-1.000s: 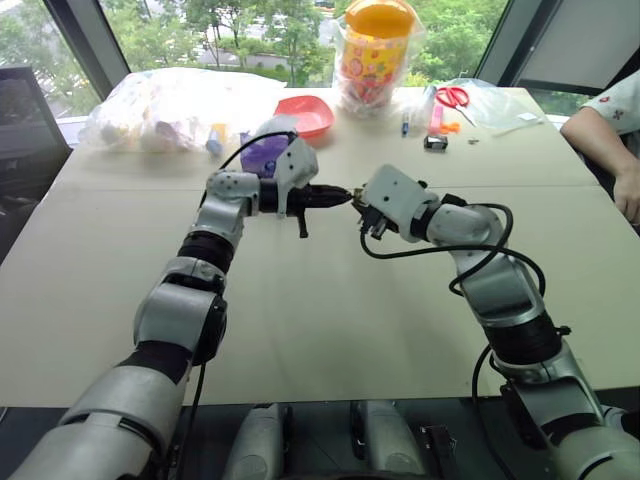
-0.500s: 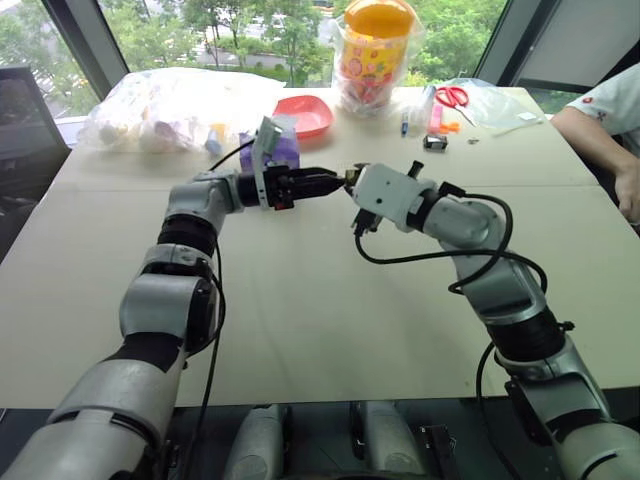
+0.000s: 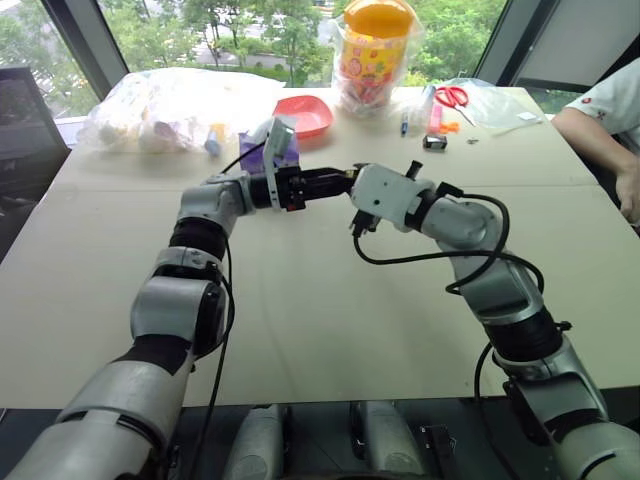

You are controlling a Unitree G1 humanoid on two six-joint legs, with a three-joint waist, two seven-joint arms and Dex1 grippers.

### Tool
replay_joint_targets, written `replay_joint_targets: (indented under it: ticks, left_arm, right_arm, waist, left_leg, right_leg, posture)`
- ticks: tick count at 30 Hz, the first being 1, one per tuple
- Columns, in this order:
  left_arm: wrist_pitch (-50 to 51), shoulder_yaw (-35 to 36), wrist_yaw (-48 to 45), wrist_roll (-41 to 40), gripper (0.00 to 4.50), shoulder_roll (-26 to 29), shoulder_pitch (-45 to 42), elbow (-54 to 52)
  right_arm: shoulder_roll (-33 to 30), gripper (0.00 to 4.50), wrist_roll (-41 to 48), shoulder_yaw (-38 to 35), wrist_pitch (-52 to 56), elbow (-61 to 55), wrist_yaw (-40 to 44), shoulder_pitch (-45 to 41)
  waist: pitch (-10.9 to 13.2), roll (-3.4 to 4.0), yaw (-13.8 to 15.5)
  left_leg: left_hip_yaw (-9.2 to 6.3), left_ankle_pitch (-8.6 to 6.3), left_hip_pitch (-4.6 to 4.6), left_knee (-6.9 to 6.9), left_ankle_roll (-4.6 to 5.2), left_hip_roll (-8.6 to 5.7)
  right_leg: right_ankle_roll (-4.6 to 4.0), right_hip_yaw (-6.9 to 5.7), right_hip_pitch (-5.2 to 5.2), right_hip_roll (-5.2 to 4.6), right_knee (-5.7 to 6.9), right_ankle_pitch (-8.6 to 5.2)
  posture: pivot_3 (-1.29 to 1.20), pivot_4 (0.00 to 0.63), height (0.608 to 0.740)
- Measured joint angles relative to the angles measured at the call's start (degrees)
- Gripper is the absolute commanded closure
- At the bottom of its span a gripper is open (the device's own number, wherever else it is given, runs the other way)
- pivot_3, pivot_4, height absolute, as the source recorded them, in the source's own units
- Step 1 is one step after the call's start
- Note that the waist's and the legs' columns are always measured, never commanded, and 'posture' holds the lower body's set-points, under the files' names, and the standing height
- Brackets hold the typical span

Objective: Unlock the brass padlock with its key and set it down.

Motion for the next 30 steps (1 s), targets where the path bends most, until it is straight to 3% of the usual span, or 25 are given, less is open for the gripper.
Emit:
replay_joint_targets:
  ticks: [6, 17, 24, 27, 30]
  left_arm:
    - [-1.0, 0.6, 1.6, -0.1, 4.38, -0.8, -0.2, 1.6]
    - [-2.1, 0.3, 1.8, 0.1, 4.45, -0.9, -0.3, 2.0]
    - [-2.2, -0.5, 0.9, 1.0, 4.5, 0.5, 0.4, 1.8]
    - [-2.7, -0.5, 0.8, 1.5, 4.5, 2.6, 1.3, 1.8]
    - [-3.1, -0.5, 0.7, 1.7, 4.5, 2.9, 1.4, 1.8]
  right_arm:
    - [0.2, 3.46, -0.6, 0.4, 0.4, -0.4, 0.0, 0.0]
    - [0.3, 3.46, -1.2, 0.6, 0.7, -0.4, 0.0, 0.0]
    - [-4.0, 0.04, -1.9, 0.0, 1.2, -3.3, 1.1, 2.5]
    - [-7.2, 0.04, -2.4, -2.5, 3.4, -4.2, 1.2, 7.8]
    - [-6.8, 1.13, -1.1, -5.9, 6.9, -6.5, 1.2, 11.0]
  waist:
    - [0.0, 0.0, 0.0]
    - [0.0, 0.0, 0.0]
    - [0.0, -0.01, 0.2]
    - [0.0, -0.01, 0.1]
    - [0.0, -0.01, 0.2]
  left_leg:
    - [0.0, 0.0, 0.0, 0.0, 0.0, 0.0]
    - [0.0, 0.0, 0.0, 0.0, 0.0, -0.01]
    - [-0.01, 0.0, 0.0, 0.0, 0.0, -0.02]
    - [0.01, 0.0, 0.0, 0.0, 0.0, -0.02]
    - [0.0, 0.0, 0.0, 0.0, 0.0, -0.01]
  right_leg:
    - [0.0, 0.0, 0.0, 0.0, 0.0, 0.0]
    - [0.0, 0.0, 0.0, 0.0, 0.0, 0.0]
    - [0.0, -0.01, 0.02, -0.01, -0.02, 0.0]
    - [-0.01, 0.01, 0.02, -0.03, -0.03, 0.0]
    - [-0.01, 0.01, 0.02, -0.02, -0.01, 0.0]
  posture:
    - [0.0, 0.15, 0.74]
    - [0.0, 0.15, 0.74]
    - [0.0, 0.15, 0.74]
    - [0.0, 0.15, 0.74]
    - [0.0, 0.15, 0.74]
